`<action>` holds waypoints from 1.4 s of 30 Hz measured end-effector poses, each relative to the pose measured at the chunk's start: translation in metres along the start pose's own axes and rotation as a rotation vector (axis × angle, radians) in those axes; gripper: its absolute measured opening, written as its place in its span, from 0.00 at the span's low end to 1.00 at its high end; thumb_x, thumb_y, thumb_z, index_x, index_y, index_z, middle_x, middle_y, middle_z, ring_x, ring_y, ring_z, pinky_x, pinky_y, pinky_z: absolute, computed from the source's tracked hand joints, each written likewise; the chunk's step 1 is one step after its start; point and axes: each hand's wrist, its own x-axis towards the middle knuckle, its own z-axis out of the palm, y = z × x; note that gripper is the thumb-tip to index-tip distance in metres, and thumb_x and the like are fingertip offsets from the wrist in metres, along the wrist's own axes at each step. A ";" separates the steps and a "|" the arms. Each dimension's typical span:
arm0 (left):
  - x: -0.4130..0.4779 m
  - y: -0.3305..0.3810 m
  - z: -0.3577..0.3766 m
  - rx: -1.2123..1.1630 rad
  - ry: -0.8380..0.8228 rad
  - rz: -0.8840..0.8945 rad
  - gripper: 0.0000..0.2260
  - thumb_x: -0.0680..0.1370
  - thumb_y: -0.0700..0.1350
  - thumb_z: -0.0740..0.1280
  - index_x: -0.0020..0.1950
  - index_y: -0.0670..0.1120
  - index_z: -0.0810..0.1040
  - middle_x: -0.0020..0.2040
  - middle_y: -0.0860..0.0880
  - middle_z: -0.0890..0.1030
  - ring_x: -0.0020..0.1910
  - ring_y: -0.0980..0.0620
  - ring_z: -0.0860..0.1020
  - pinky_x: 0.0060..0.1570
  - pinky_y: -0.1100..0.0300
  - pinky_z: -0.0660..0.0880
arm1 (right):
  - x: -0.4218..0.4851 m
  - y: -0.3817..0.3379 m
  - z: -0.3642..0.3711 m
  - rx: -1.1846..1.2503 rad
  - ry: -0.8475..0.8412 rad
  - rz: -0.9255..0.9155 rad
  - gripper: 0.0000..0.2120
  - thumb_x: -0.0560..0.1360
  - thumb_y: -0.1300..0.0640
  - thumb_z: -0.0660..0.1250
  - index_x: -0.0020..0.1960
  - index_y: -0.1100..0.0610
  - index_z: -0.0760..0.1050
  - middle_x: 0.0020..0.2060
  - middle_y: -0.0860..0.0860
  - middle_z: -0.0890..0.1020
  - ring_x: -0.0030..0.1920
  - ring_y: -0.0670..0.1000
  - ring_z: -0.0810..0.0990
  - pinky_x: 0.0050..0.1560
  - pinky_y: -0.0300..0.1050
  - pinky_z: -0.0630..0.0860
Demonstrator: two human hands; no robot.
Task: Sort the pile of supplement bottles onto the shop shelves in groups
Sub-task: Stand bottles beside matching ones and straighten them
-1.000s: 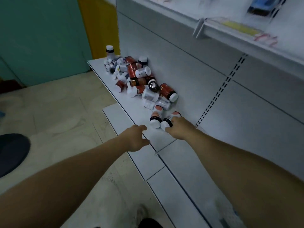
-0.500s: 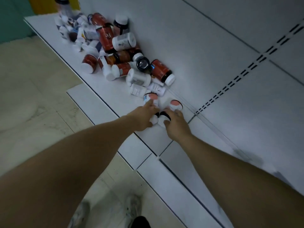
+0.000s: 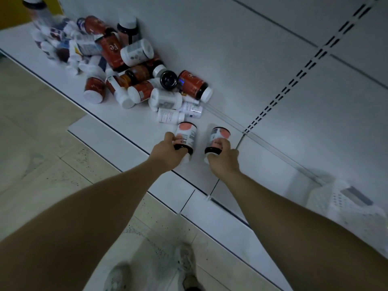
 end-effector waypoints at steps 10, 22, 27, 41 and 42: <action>0.001 0.014 -0.025 -0.227 -0.007 0.019 0.18 0.75 0.41 0.67 0.63 0.52 0.73 0.62 0.43 0.71 0.50 0.44 0.76 0.35 0.64 0.74 | -0.008 0.005 -0.017 0.057 0.146 -0.056 0.32 0.72 0.57 0.70 0.72 0.51 0.59 0.63 0.58 0.65 0.58 0.61 0.73 0.54 0.55 0.78; -0.003 0.038 -0.032 -0.109 0.006 0.219 0.29 0.70 0.42 0.75 0.68 0.50 0.68 0.57 0.50 0.72 0.54 0.51 0.71 0.53 0.61 0.67 | -0.003 -0.002 -0.027 0.037 0.178 -0.338 0.25 0.73 0.57 0.71 0.68 0.58 0.69 0.61 0.58 0.71 0.60 0.58 0.70 0.56 0.46 0.71; -0.007 0.038 -0.036 -0.390 -0.054 0.097 0.30 0.71 0.39 0.73 0.66 0.53 0.61 0.51 0.52 0.73 0.48 0.52 0.75 0.45 0.60 0.74 | -0.006 -0.012 -0.045 0.176 0.070 -0.230 0.22 0.75 0.56 0.67 0.67 0.51 0.68 0.62 0.53 0.70 0.57 0.52 0.71 0.51 0.41 0.69; -0.125 0.053 -0.156 -1.073 -0.366 0.069 0.19 0.80 0.53 0.58 0.67 0.46 0.73 0.64 0.42 0.77 0.60 0.44 0.77 0.58 0.46 0.74 | -0.167 -0.091 -0.077 1.275 0.092 -0.067 0.10 0.75 0.63 0.65 0.56 0.59 0.75 0.42 0.53 0.83 0.41 0.51 0.81 0.47 0.48 0.76; -0.134 0.055 -0.163 -1.091 -0.416 0.078 0.20 0.80 0.56 0.58 0.67 0.47 0.73 0.64 0.42 0.77 0.62 0.44 0.76 0.62 0.45 0.72 | -0.179 -0.095 -0.078 1.327 0.075 -0.075 0.08 0.76 0.62 0.64 0.54 0.58 0.76 0.39 0.52 0.83 0.41 0.51 0.80 0.49 0.50 0.75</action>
